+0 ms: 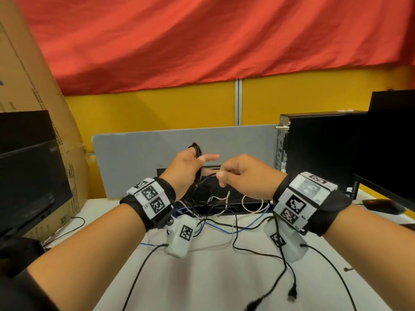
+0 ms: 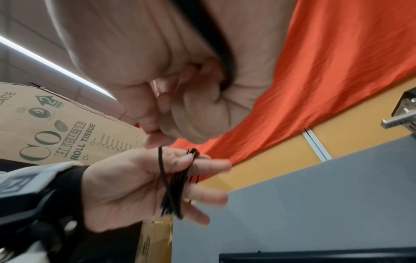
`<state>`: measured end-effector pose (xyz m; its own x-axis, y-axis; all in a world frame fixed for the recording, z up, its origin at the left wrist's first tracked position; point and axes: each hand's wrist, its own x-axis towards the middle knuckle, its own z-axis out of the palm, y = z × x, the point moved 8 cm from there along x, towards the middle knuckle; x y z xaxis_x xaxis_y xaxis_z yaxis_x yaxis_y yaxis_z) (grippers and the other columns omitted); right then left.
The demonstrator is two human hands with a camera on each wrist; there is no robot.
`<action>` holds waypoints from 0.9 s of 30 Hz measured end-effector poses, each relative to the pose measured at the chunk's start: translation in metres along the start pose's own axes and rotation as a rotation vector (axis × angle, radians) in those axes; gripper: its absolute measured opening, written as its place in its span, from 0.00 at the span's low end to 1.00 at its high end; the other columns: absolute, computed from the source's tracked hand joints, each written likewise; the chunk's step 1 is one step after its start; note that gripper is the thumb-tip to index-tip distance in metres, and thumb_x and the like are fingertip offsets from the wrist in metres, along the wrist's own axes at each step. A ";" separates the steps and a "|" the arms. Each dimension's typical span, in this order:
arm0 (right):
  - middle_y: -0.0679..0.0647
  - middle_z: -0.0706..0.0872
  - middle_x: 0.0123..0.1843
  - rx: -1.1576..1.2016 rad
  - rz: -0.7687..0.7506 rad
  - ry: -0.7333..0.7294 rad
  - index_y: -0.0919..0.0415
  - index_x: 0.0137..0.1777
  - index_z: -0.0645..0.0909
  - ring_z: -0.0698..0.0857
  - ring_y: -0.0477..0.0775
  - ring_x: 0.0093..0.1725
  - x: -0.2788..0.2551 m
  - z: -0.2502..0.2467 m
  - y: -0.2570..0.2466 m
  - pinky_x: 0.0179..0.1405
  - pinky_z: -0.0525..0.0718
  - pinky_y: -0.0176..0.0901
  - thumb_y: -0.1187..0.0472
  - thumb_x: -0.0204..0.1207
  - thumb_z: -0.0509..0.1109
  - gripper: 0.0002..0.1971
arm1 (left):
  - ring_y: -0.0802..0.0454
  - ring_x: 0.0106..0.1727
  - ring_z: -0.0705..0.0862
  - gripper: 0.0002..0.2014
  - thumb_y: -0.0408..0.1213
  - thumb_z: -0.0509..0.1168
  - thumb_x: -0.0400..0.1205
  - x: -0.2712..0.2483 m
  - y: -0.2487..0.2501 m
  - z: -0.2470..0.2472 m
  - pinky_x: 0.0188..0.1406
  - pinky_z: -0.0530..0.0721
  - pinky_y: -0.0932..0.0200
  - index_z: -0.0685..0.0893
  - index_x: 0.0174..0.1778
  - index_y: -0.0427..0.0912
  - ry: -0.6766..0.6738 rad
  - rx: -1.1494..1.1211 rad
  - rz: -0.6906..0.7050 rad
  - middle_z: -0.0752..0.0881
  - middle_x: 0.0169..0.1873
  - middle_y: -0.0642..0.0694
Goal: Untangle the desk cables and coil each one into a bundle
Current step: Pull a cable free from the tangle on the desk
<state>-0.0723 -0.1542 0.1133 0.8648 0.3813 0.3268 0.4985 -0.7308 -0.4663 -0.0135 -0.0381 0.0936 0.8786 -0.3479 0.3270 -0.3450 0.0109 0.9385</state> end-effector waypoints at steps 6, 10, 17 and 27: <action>0.45 0.82 0.31 -0.203 -0.039 0.154 0.54 0.39 0.86 0.79 0.47 0.33 0.003 -0.033 -0.002 0.35 0.79 0.44 0.53 0.79 0.70 0.09 | 0.50 0.24 0.79 0.10 0.36 0.50 0.91 -0.011 -0.010 0.021 0.44 0.76 0.42 0.76 0.62 0.42 -0.148 0.293 -0.074 0.86 0.26 0.44; 0.48 0.79 0.45 -0.472 -0.146 0.258 0.49 0.48 0.88 0.76 0.52 0.49 0.003 -0.049 -0.008 0.48 0.79 0.54 0.57 0.80 0.69 0.06 | 0.51 0.20 0.67 0.23 0.48 0.47 0.91 -0.022 -0.017 0.036 0.63 0.83 0.37 0.78 0.63 0.33 -0.265 0.263 -0.184 0.72 0.20 0.44; 0.51 0.89 0.41 -0.717 0.003 0.397 0.43 0.52 0.87 0.87 0.60 0.43 0.006 -0.052 0.001 0.34 0.75 0.43 0.54 0.81 0.66 0.08 | 0.56 0.16 0.56 0.19 0.45 0.53 0.89 -0.028 -0.017 0.052 0.50 0.87 0.31 0.73 0.34 0.43 -0.332 -0.121 -0.305 0.61 0.17 0.51; 0.56 0.91 0.41 0.215 0.058 0.432 0.57 0.55 0.85 0.91 0.50 0.37 0.015 -0.042 0.016 0.44 0.91 0.50 0.66 0.79 0.71 0.07 | 0.55 0.16 0.52 0.21 0.50 0.55 0.86 -0.038 -0.024 0.066 0.43 0.88 0.40 0.66 0.27 0.47 -0.443 -0.383 -0.380 0.59 0.15 0.52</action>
<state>-0.0544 -0.1842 0.1456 0.8099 0.0399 0.5853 0.4905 -0.5933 -0.6383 -0.0605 -0.0868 0.0517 0.6698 -0.7419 -0.0317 0.1721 0.1137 0.9785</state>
